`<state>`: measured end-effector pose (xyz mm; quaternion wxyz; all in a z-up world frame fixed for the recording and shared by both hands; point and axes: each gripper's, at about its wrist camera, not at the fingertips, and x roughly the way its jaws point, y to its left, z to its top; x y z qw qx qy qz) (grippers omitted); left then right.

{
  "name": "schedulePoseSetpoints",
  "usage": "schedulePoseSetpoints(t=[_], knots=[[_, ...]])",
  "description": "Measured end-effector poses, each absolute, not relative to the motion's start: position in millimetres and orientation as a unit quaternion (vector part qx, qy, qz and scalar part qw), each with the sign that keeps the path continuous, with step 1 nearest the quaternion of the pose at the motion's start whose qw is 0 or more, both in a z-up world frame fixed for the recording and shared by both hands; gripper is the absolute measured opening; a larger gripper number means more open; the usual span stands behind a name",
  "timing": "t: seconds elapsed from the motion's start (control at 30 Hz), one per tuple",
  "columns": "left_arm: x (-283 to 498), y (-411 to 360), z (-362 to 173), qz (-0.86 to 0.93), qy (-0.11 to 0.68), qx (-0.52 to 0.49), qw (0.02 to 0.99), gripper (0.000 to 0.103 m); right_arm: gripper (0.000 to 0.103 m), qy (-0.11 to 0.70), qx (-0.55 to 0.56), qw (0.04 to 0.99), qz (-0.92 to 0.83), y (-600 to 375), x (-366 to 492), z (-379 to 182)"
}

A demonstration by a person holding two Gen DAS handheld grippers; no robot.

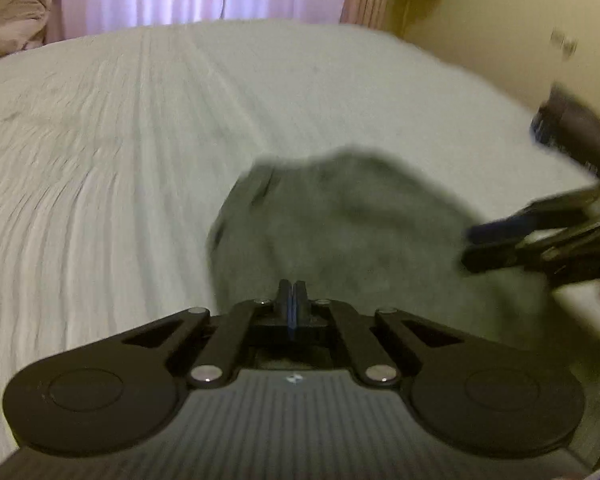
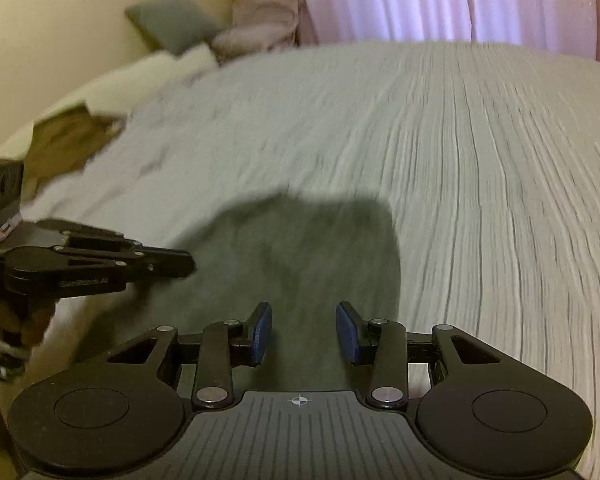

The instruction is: Fold clothes

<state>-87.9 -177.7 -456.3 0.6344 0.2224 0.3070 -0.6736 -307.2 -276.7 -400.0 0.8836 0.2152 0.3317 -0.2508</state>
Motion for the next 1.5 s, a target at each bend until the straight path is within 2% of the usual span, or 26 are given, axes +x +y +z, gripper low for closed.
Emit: schedulePoseSetpoints(t=[0.2, 0.4, 0.53, 0.67, 0.83, 0.97, 1.1, 1.2, 1.5], knots=[[-75, -108, -454, -0.623, 0.342, 0.192, 0.677, 0.000, 0.041, 0.348, 0.242, 0.865, -0.269, -191, -396, -409], [-96, -58, -412, -0.628, 0.332, 0.124, 0.692, 0.000, 0.041, 0.306, 0.251, 0.857, -0.331, -135, -460, -373], [-124, -52, -420, -0.636, 0.352, 0.117, 0.677, 0.006, 0.041, 0.272, 0.210, 0.866, -0.363, -124, -457, -359], [-147, -43, -459, -0.584, 0.383, 0.171, 0.695, 0.005, 0.041, 0.333, 0.158, 0.850, -0.377, -110, -430, -389], [-152, -6, -452, -0.569, 0.416, 0.145, 0.694, 0.005, 0.041, 0.364, 0.206, 0.822, -0.386, -88, -451, -412], [-164, 9, -443, -0.544, 0.427, 0.163, 0.704, 0.009, 0.041, 0.346, 0.251, 0.813, -0.395, -73, -477, -407], [-178, 15, -437, -0.525, 0.436, 0.176, 0.709, 0.021, 0.041, 0.319, 0.272, 0.817, -0.396, -66, -488, -394], [-190, 17, -432, -0.512, 0.425, 0.196, 0.720, 0.026, 0.041, 0.324, 0.267, 0.813, -0.404, -62, -489, -387], [-203, 29, -420, -0.505, 0.406, 0.209, 0.732, 0.028, 0.041, 0.325, 0.271, 0.808, -0.409, -50, -491, -384]])
